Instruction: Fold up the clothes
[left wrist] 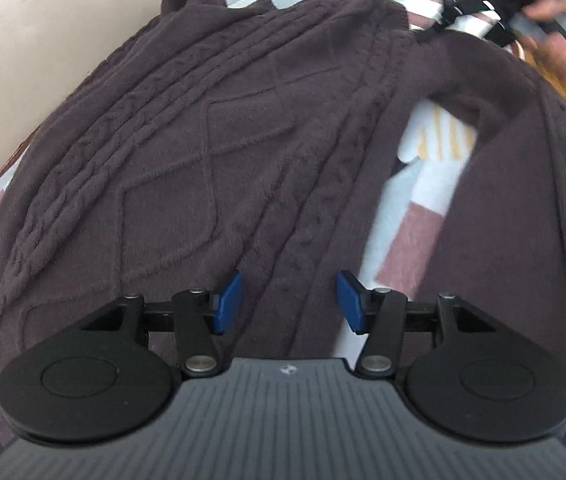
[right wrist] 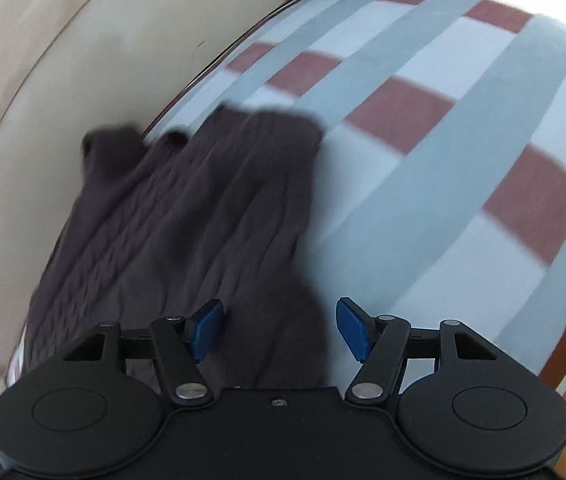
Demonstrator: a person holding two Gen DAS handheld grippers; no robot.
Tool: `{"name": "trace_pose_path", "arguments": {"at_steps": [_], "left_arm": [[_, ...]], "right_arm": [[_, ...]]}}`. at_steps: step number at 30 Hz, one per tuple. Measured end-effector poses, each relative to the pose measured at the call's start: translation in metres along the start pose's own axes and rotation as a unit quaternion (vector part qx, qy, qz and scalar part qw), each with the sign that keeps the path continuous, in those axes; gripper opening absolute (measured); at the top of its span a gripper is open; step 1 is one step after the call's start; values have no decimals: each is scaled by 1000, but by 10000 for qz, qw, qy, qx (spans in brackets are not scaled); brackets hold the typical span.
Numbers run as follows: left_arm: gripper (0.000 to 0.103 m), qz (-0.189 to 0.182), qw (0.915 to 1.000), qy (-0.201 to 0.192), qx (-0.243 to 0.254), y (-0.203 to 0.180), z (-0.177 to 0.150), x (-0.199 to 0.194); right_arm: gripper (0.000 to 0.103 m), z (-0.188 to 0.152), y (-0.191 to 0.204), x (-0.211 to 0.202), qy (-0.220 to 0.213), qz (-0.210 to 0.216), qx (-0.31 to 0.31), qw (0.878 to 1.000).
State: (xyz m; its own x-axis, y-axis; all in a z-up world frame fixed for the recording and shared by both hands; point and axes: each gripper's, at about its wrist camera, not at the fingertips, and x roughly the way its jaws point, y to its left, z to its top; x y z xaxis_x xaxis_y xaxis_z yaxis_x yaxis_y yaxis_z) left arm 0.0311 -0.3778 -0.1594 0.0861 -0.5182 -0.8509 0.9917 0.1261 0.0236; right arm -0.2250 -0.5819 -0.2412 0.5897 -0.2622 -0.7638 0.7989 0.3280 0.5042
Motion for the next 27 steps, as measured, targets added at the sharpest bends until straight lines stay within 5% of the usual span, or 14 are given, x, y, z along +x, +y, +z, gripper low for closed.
{"name": "trace_pose_path", "arguments": {"at_steps": [4, 5, 6, 7, 8, 9, 13, 18, 22, 27], "left_arm": [[65, 82, 9989, -15, -472, 16, 10, 9], [65, 126, 9978, 32, -646, 18, 13, 14], [65, 124, 9960, 51, -889, 21, 16, 18], [57, 115, 9937, 67, -1111, 24, 19, 20], [43, 59, 9927, 63, -1205, 25, 19, 16], [4, 3, 9915, 60, -1299, 26, 19, 11], [3, -223, 9858, 48, -1664, 28, 21, -6], [3, -466, 9846, 333, -1650, 19, 18, -23], [5, -574, 9825, 239, -1756, 18, 31, -31], [12, -707, 9794, 122, -1888, 16, 46, -40]], "right_arm": [[70, -8, 9, 9, -261, -11, -317, 9992], [64, -8, 14, 13, -311, 27, -549, 9980], [49, -9, 19, 17, -369, 45, -822, 9959], [20, -11, 25, 20, -437, 27, -1053, 9935], [20, -14, 28, 18, -544, 31, -1099, 9925], [19, -17, 29, 9, -770, 87, -1074, 9912], [16, -45, 39, -51, -1336, -252, -1568, 9782], [21, -72, 22, -39, -562, -916, -1888, 9761], [39, -49, -11, -47, -422, -22, -887, 9952], [47, -10, -38, -76, -927, 963, -208, 9908]]}}
